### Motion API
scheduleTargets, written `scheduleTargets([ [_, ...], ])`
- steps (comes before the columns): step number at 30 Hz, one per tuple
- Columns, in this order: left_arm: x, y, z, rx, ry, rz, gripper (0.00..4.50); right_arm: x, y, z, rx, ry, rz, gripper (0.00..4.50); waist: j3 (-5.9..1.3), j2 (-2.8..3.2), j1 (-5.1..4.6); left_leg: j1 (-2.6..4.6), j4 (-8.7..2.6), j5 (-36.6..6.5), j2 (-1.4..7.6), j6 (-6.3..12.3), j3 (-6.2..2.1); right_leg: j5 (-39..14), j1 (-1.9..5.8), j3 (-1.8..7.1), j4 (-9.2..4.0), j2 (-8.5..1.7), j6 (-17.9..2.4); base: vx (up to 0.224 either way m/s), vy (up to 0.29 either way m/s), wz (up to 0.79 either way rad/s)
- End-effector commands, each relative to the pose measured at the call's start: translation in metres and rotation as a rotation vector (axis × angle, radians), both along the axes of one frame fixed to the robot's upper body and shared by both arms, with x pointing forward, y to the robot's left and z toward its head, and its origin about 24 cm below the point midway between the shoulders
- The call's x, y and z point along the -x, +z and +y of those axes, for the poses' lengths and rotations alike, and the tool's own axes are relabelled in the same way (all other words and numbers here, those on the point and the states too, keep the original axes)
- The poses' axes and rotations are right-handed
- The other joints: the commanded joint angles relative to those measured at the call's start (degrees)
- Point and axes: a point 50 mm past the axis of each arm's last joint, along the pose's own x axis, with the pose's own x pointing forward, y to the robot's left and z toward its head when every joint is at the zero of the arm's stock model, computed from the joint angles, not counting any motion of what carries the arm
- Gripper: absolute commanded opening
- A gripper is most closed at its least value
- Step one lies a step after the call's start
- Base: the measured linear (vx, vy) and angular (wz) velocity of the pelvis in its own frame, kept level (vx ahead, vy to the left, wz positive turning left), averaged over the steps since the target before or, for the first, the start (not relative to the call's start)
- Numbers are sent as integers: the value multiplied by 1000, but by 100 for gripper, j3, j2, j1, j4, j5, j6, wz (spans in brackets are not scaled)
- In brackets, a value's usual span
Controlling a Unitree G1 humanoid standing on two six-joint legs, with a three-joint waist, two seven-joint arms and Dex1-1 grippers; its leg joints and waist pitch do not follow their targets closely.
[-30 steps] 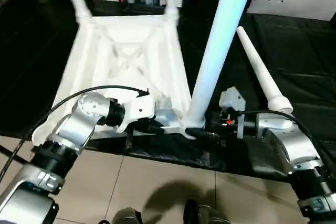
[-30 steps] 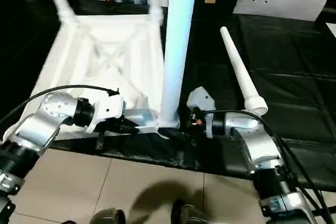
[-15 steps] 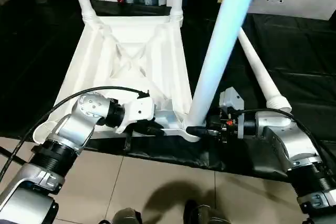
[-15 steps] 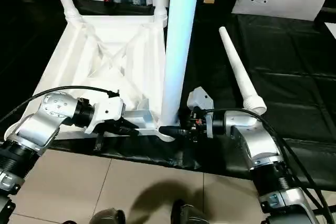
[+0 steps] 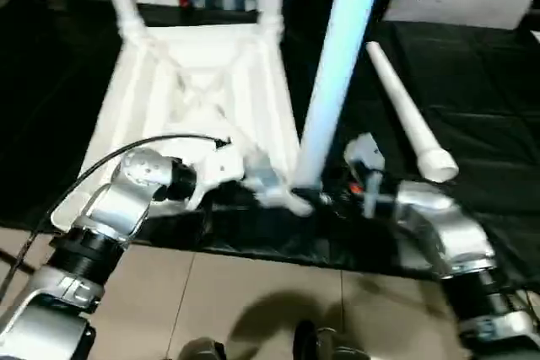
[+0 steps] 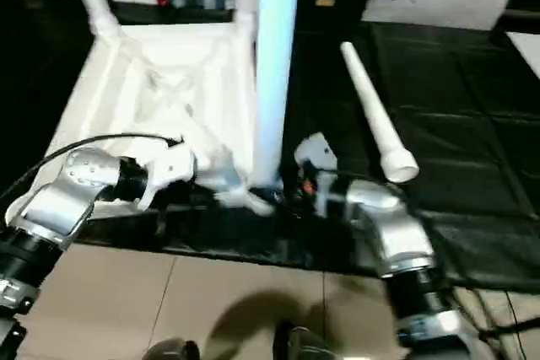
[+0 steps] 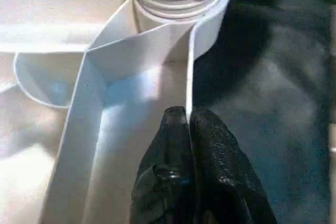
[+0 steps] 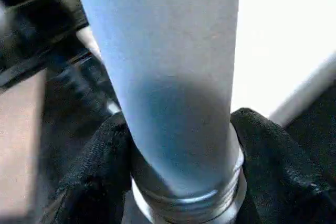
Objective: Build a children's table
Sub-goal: Rotate leg to tighten
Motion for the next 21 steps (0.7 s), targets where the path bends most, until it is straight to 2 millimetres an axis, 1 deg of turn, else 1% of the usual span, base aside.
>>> scheduleTargets([
  [1, 1, 14, -34, 104, -14, -55, 0, -2, -2, 25, -31, -61, 30, 262, -436, 36, -53, -19, -356, -922, 59, 448, -31, -3189, 450, 218, -546, -473, 88, 0, 0, 0],
  [2, -1, 15, -38, 112, 10, -59, 0, -4, -2, 29, -36, -90, 34, 262, -444, 35, -100, -42, -356, -922, 57, 483, -44, -3126, 468, 200, -554, -472, 129, 0, 0, 0],
  [3, -1, 15, -39, 115, 17, -60, 0, -4, -2, 30, -39, -98, 35, 262, -444, 35, -100, -42, -356, -922, 57, 483, -44, -3126, 468, 200, -554, -472, 129, 0, 0, 0],
  [4, -5, 15, -45, 134, 60, -65, 0, -8, -1, 35, -59, -154, 46, 261, -452, 47, -157, -29, -346, -914, 46, 541, -42, -3057, 448, 200, -564, -468, 118, 0, 0, 0],
  [5, -10, 15, -52, 152, 111, -75, 0, -12, 0, 40, -82, -213, 60, 261, -462, 44, -161, -18, -342, -918, 32, 558, -36, -3037, 442, 201, -568, -461, 109, 0, 0, 0],
  [6, -16, 17, -61, 173, 187, -97, 0, -16, 1, 46, -91, -282, 73, 261, -462, 44, -191, -19, -333, -860, 26, 562, -29, -3001, 421, 207, -553, -449, 66, 0, 0, 0],
  [7, -21, 18, -72, 196, 247, -117, 0, -19, 2, 52, -92, -335, 80, 261, -465, 45, -203, -7, -327, -838, 23, 561, -18, -2994, 404, 206, -571, -436, 48, 0, 0, 0],
  [8, -24, 21, -82, 219, 290, -129, 0, -22, 4, 57, -95, -371, 79, 261, -502, 49, -181, 2, -326, -777, 20, 614, -23, -2816, 431, 220, -544, -442, 14, 0, 0, 0],
  [10, -25, 24, -88, 226, 295, -142, 0, -23, 6, 59, -90, -377, 52, 261, -518, 45, -168, -37, -333, -682, 47, 729, -37, -2567, 453, 238, -493, -450, -29, 0, 0, 0],
  [11, -25, 25, -89, 218, 291, -151, 0, -24, 7, 58, -85, -382, 37, 296, -534, 63, -158, -44, -329, -637, 50, 757, -42, -2457, 459, 252, -459, -455, -60, 0, 0, 0],
  [12, -26, 25, -88, 209, 290, -158, 0, -24, 7, 55, -83, -392, 33, 314, -552, 44, -152, -82, -327, -491, 44, 835, -43, -2238, 482, 275, -414, -463, -118, 0, 0, 0],
  [13, -27, 24, -86, 203, 295, -162, 0, -25, 6, 52, -83, -409, 40, 327, -584, 58, -134, -89, -316, -279, 48, 906, -44, -1991, 486, 303, -364, -470, -209, 0, 0, 0],
  [14, -27, 24, -83, 195, 291, -166, 0, -25, 5, 47, -82, -423, 37, 330, -603, 58, -124, -110, -308, -53, 61, 995, -55, -1690, 500, 320, -302, -473, -325, 0, 0, 0],
  [15, -27, 23, -82, 193, 289, -167, 0, -25, 5, 46, -82, -426, 35, 339, -624, 59, -107, -114, -299, 78, 65, 1045, -60, -1516, 504, 328, -270, -473, -376, 0, 0, 0],
  [16, -27, 22, -78, 183, 280, -172, 0, -25, 4, 40, -77, -440, 27, 352, -659, 72, -89, -143, -274, 336, 66, 1145, -66, -1158, 516, 349, -196, -478, -492, 0, 0, 0],
  [17, -27, 22, -76, 180, 273, -178, 0, -26, 4, 35, -53, -465, 5, 363, -653, 66, -80, -138, -271, 476, 89, 1242, -67, -946, 487, 359, -163, -473, -608, 0, 0, 0],
  [18, -27, 21, -76, 179, 271, -179, 0, -26, 4, 34, -47, -471, -1, 369, -649, 67, -72, -142, -261, 479, 80, 1268, -58, -930, 480, 361, -162, -472, -637, 0, 0, 0],
  [19, -27, 21, -74, 176, 263, -188, 0, -25, 3, 28, -57, -487, 7, 369, -634, 58, -60, -141, -258, 372, 59, 1271, -40, -1055, 474, 367, -182, -472, -639, 0, 0, 0],
  [20, -28, 20, -72, 175, 264, -195, 0, -24, 3, 25, -67, -486, 10, 375, -634, 58, -60, -141, -258, 372, 59, 1271, -40, -1055, 474, 367, -182, -472, -639, 0, 0, 0],
  [21, -28, 20, -72, 173, 268, -199, 0, -24, 3, 22, -63, -498, 3, 397, -659, 57, -41, -144, -256, 251, 55, 1218, -27, -1273, 500, 358, -198, -465, -580, 0, 0, 0],
])
